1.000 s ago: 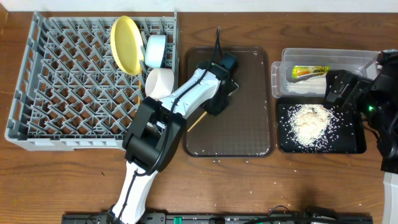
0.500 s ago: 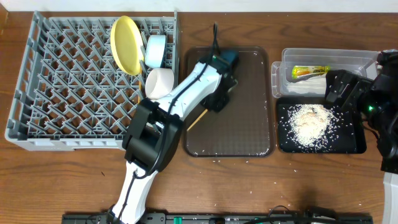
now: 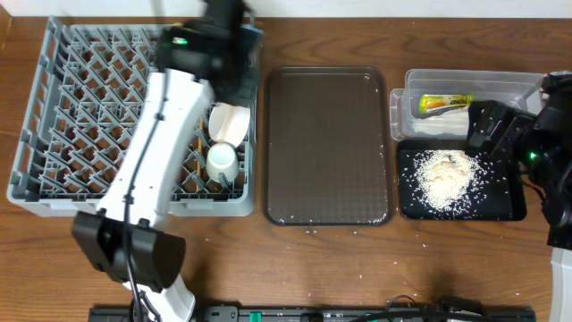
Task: Sort waste into correct bins and load items into the dishwasher
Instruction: 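Carry the chopstick into the dish rack and open the left gripper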
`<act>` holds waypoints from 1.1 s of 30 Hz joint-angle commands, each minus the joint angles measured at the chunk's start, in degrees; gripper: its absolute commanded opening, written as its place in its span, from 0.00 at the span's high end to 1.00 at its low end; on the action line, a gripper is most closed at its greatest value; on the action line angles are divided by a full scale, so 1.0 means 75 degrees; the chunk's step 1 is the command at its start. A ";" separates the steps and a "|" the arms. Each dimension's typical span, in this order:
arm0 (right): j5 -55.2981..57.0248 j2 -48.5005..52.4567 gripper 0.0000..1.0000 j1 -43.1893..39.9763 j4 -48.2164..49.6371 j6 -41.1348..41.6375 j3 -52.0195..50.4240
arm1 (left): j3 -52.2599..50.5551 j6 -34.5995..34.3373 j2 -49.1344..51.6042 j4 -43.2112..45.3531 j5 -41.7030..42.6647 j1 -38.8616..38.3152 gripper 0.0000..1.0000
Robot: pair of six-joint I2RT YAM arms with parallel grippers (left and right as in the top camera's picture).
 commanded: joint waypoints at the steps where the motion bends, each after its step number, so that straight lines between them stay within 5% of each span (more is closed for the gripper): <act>1: 0.0023 -0.0012 0.01 -0.0041 -0.0006 0.0079 0.0070 | -0.0417 -0.0102 0.0373 -0.0052 -0.0122 0.0592 0.92; 9: 0.0023 -0.0012 0.01 -0.0041 -0.0003 0.0079 0.0070 | -0.1055 0.0017 0.1134 0.0254 -0.0382 0.1475 0.88; 18: 0.0023 -0.0012 0.01 -0.0041 -0.0003 0.0079 0.0070 | -0.0982 -0.0085 0.1352 0.0064 -0.0737 0.1501 0.42; 33: 0.0023 -0.0012 0.01 -0.0041 -0.0003 0.0079 0.0070 | -0.0740 -0.1320 -0.1384 -0.1387 -0.0385 0.1131 0.41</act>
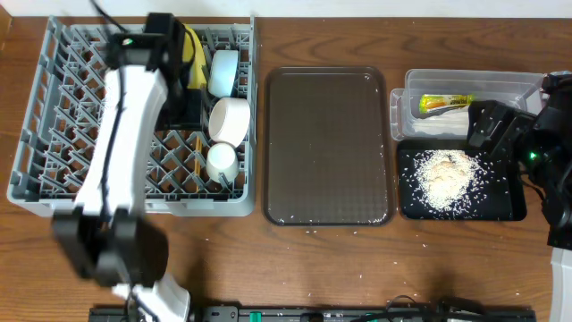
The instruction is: Sort waste into correct bins and load items into the dishwasher
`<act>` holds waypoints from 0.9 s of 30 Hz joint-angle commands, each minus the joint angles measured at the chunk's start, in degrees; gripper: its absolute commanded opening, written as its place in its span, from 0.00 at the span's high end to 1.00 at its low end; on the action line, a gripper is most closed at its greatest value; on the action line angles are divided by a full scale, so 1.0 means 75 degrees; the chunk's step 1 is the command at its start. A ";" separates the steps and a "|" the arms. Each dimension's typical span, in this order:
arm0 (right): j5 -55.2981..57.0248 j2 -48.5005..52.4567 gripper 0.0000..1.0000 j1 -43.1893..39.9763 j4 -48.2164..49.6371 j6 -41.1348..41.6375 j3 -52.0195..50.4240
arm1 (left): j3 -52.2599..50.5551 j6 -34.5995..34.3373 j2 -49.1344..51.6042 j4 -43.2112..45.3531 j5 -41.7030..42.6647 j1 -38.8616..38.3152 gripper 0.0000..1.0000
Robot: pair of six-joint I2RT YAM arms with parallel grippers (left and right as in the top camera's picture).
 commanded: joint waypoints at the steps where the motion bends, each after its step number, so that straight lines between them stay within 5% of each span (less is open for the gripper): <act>1: 0.0023 -0.0012 0.01 -0.0041 -0.0003 0.0079 0.0070 | 0.0236 -0.0463 -0.1110 -0.0111 0.0259 -0.0326 0.42; 3: 0.0023 -0.0012 0.01 -0.0041 -0.0003 0.0079 0.0070 | 0.0216 -0.0527 -0.1614 -0.0140 0.0423 -0.0574 0.40; 6: 0.0023 -0.0012 0.01 -0.0041 -0.0003 0.0079 0.0070 | 0.0213 -0.0548 -0.2241 -0.0245 0.0682 -0.1020 0.18; 18: 0.0023 -0.0012 0.01 -0.0041 -0.0003 0.0079 0.0070 | 0.0213 -0.0513 -0.3209 -0.0393 0.0734 -0.1749 0.20; 20: 0.0023 -0.0012 0.01 -0.0041 -0.0003 0.0079 0.0070 | 0.0213 -0.0516 -0.3212 -0.0472 0.0714 -0.1749 0.11; 27: 0.0023 -0.0012 0.01 -0.0041 -0.0003 0.0079 0.0070 | 0.0189 -0.0487 -0.3386 -0.0548 0.0548 -0.1763 0.10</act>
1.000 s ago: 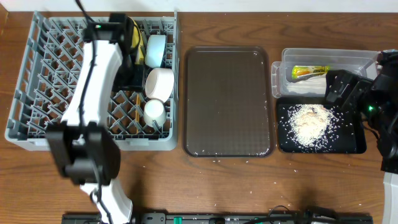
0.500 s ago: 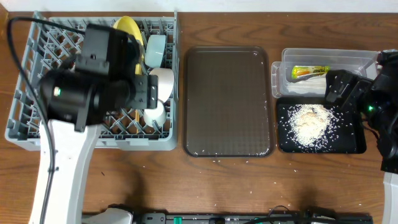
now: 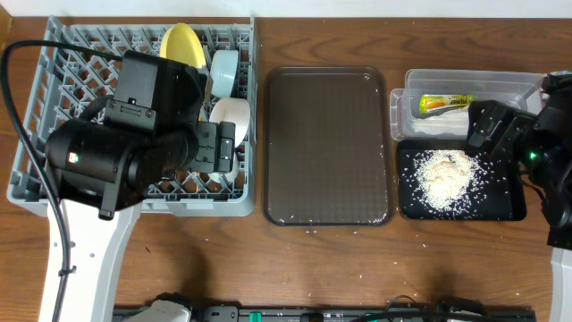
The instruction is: Sort waste into correct bins and load items into the dishwasher
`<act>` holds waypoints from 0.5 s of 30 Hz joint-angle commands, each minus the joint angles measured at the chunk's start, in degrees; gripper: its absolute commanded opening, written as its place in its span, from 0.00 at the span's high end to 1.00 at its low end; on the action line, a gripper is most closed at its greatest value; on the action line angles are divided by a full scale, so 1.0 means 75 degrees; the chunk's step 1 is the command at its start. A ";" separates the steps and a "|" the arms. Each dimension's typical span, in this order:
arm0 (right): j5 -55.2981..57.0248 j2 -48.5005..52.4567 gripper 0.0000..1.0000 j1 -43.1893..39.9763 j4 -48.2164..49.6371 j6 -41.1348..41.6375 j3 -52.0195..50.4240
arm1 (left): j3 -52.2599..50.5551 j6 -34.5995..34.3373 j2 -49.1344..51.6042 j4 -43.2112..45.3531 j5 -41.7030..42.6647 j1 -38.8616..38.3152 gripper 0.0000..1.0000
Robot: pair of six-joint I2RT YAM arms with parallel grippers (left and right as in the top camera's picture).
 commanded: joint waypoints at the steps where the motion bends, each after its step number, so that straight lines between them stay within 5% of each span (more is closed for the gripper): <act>1: 0.0023 -0.0012 0.01 -0.0041 -0.0003 0.0079 0.0070 | 0.0000 -0.0009 -0.0358 0.0172 -0.0373 -0.0020 0.09; 11: 0.0023 -0.0012 0.01 -0.0041 -0.0003 0.0079 0.0070 | -0.3509 0.0102 -0.3311 0.3958 -0.0565 0.1300 0.09; 15: 0.0023 -0.0012 0.01 -0.0041 -0.0003 0.0079 0.0070 | -0.5686 0.1093 -0.4983 0.5572 -0.0178 0.1926 0.09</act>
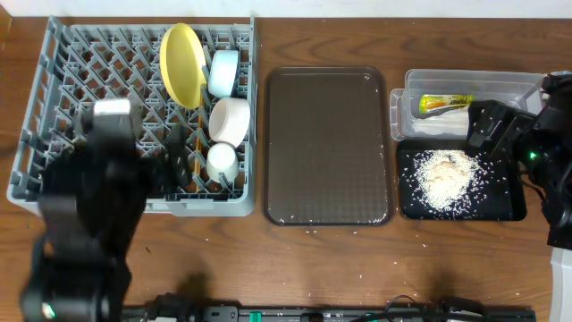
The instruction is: Sort waste into correct bins and load items into the dishwasher
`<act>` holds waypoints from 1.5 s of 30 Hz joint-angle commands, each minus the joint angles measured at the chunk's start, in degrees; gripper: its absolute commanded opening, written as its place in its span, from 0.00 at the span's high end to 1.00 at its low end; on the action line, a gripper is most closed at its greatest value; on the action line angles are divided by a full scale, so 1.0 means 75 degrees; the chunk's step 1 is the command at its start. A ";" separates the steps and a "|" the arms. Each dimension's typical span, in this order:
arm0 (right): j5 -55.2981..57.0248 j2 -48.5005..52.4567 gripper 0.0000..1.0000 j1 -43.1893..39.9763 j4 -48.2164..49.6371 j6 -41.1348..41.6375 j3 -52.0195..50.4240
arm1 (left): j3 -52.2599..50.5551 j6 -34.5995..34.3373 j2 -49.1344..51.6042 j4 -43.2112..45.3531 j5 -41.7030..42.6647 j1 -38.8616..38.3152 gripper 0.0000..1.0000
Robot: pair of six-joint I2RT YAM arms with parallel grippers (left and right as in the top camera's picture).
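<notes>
A grey dish rack (54,107) at the left holds a yellow plate (181,63) standing on edge, a light blue cup (223,72), a white bowl (230,118), a white cup (222,161) and orange sticks (197,159). My left arm (89,197) is a dark motion blur over the rack's front left corner, and its fingers cannot be made out. My right gripper (487,127) hangs over the back edge of the black bin (509,207) of spilled rice (444,174); its jaw state is unclear. A yellow-green packet (445,103) lies in the clear bin (527,88).
A brown serving tray (328,143) lies between rack and bins, with nothing on it. Rice grains are scattered on the wooden table (357,268) in front of the tray and near the front edge.
My left arm has moved from over the rack's middle, beside the white bowl and cup, to the rack's front left corner. The dishes and the right arm are unchanged.
My left arm first reached to the rack's far right corner. Then it stood over the back middle with the yellow plate beside its gripper. Then it was back over the rack's middle, the plate standing free. Now it is at the front left.
</notes>
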 commanded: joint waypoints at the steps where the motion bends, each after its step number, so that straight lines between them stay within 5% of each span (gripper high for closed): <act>1: 0.0020 -0.0015 0.01 -0.0041 -0.0003 0.0052 0.0073 | -0.1597 0.1087 -0.1174 0.0801 0.0452 0.0490 0.09; 11: 0.0020 -0.0015 0.01 -0.0041 -0.0003 0.0052 0.0073 | -0.5928 0.1751 -0.4570 0.3526 0.0787 0.1265 0.09; 20: 0.0020 -0.0015 0.01 -0.0041 -0.0003 0.0052 0.0073 | -0.8224 0.1772 -0.6088 0.4570 0.0781 0.1265 0.08; 45: 0.0020 -0.0015 0.01 -0.0041 -0.0003 0.0052 0.0073 | -0.8247 0.1784 -0.6102 0.4570 0.0781 0.1265 0.08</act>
